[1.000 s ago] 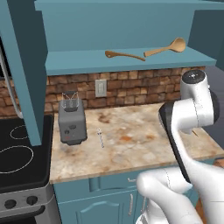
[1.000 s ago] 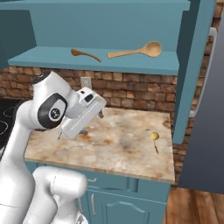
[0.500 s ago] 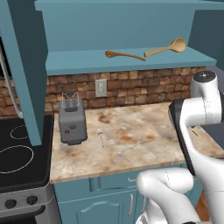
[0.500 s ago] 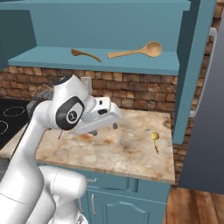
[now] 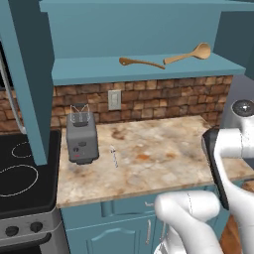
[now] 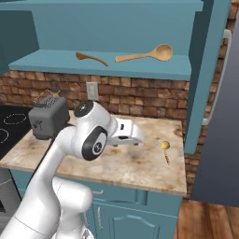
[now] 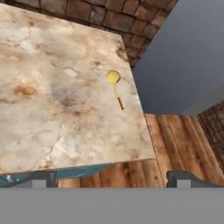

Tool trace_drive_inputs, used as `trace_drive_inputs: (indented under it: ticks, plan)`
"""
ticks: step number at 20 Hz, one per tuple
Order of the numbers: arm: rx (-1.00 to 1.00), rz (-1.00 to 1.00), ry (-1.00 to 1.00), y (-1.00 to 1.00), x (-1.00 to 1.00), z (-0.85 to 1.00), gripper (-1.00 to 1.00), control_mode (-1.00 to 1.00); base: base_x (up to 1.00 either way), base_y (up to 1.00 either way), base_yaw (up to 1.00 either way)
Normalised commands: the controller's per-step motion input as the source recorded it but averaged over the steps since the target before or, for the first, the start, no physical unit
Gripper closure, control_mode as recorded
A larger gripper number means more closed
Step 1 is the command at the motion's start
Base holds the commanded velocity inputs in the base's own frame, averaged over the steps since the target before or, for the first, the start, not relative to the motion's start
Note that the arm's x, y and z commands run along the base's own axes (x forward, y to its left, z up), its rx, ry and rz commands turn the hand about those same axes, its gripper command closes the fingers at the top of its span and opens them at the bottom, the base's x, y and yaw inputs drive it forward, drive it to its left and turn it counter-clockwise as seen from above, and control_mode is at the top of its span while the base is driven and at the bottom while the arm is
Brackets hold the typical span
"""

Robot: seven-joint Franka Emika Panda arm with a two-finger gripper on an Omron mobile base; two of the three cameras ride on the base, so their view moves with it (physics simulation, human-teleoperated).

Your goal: Organize the utensils by type. Pick up the wooden spoons from the counter and place them in the open cabinet. Then pick up the metallic utensils from the counter and place them in the open drawer.

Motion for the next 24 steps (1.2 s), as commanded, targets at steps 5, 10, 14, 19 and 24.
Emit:
trace_drive_inputs:
  ticks: [5,10,14,19,24]
  plan:
    - [0.0,0.02,0.09,-0.08,0.67,-0.16,-1.0,-1.0,0.0,0.0,0.0]
    - [0.04,0.03,0.01,-0.37,0.5,-0.17,-1.0,-1.0,0.0,0.0,0.0]
    - [0.12,0.01,0.05,-0.57,0.34,-0.35,-1.0,-1.0,0.0,0.0,0.0]
    - [0.09,0.0,0.07,-0.31,0.46,-0.47,-1.0,-1.0,0.0,0.0,0.0]
    - [0.01,0.0,0.04,-0.06,0.59,-0.29,-1.0,-1.0,0.0,0.0,0.0]
